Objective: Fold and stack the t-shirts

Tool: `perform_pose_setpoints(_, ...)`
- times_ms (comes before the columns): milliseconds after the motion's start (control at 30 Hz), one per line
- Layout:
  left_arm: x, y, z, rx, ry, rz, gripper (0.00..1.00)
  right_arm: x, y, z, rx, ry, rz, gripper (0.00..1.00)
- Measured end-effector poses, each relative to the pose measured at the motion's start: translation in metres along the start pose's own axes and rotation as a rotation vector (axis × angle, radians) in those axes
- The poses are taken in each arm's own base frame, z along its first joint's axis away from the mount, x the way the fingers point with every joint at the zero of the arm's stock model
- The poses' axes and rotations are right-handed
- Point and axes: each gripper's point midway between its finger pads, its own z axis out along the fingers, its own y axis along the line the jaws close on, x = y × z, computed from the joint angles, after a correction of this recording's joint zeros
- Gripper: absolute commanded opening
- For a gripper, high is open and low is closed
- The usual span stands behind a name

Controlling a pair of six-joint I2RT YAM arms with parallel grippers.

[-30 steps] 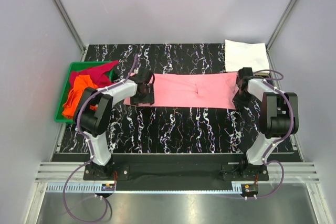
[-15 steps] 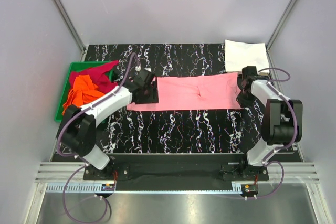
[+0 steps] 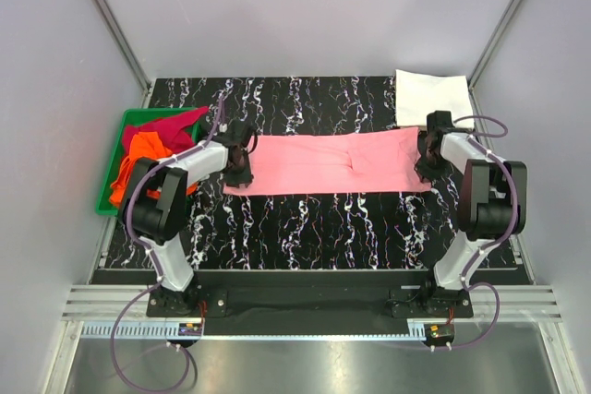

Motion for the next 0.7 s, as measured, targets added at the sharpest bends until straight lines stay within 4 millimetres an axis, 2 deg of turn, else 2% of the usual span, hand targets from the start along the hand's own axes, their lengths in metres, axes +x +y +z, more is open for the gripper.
perform_pose_setpoints(167, 0.017, 0.016, -0.002, -0.037, -0.003, -0.039, 0.33, -0.004, -0.016, 0.012, 0.039, 0.015, 0.031, 0.03)
perform_pose_setpoints(433, 0.050, 0.028, -0.015, -0.048, -0.039, -0.102, 0.36, -0.008, -0.017, 0.015, 0.034, 0.007, 0.036, 0.05)
perform_pose_setpoints(600, 0.096, 0.023, -0.040, -0.043, -0.002, -0.060, 0.42, -0.009, -0.016, 0.015, 0.029, 0.004, 0.034, 0.06)
perform_pose_setpoints(700, 0.097, 0.010, -0.064, 0.018, -0.026, -0.040, 0.48, -0.009, -0.016, 0.012, 0.022, -0.001, 0.033, 0.07)
